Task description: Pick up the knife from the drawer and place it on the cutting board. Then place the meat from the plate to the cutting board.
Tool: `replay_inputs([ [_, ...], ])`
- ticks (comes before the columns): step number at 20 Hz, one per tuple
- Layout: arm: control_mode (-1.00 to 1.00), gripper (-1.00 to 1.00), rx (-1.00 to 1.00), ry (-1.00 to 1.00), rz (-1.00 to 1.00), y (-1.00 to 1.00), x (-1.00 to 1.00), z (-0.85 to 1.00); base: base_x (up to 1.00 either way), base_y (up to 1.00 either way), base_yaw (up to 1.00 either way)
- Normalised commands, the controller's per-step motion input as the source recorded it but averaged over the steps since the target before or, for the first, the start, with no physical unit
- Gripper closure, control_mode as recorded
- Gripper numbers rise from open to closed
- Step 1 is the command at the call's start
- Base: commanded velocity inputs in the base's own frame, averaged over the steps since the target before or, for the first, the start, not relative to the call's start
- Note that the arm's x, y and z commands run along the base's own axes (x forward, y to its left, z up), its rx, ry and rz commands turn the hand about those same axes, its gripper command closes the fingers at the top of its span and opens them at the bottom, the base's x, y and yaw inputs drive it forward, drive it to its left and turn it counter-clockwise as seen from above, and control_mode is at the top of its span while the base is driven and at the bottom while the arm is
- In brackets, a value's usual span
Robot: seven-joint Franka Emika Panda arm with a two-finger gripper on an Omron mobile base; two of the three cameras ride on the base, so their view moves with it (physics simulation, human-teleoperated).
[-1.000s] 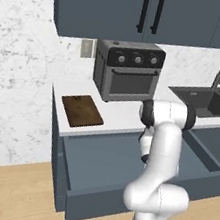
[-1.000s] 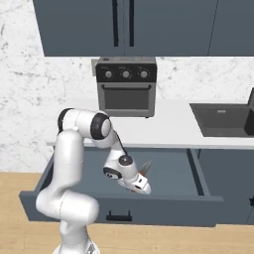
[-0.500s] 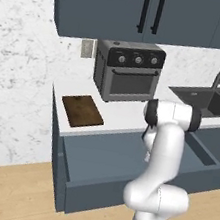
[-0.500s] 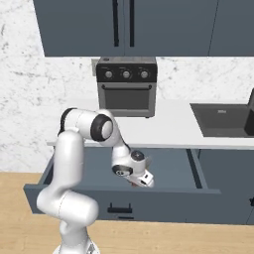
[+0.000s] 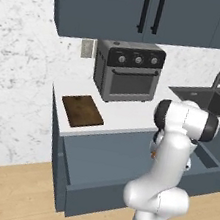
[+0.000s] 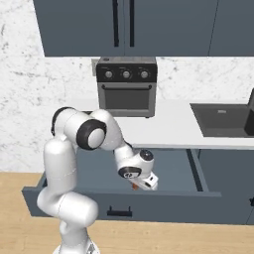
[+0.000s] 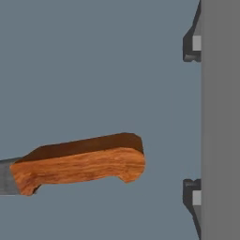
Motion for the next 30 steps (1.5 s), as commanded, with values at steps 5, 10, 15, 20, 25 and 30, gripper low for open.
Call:
replay_inputs([
  [5, -1.0, -1.0, 0.08, 0.0, 0.0, 0.0, 0.45, 0.42, 0.0, 0.0, 0.0],
  [10, -1.0, -1.0, 0.03, 0.07, 0.0, 0.0, 0.62, 0.26, 0.0, 0.0, 0.0],
  [15, -1.0, -1.0, -0.03, 0.28, 0.0, 0.0, 0.34, -0.18, 0.0, 0.0, 0.0],
  [20, -1.0, -1.0, -0.05, 0.35, 0.0, 0.0, 0.07, -0.5, 0.0, 0.0, 0.0],
  [25, -1.0, -1.0, 0.0, 0.26, 0.0, 0.0, 0.05, -0.42, 0.0, 0.0, 0.0],
  [30, -1.0, 1.0, 0.0, 0.11, 0.0, 0.0, -0.06, -0.33, 0.0, 0.0, 0.0],
])
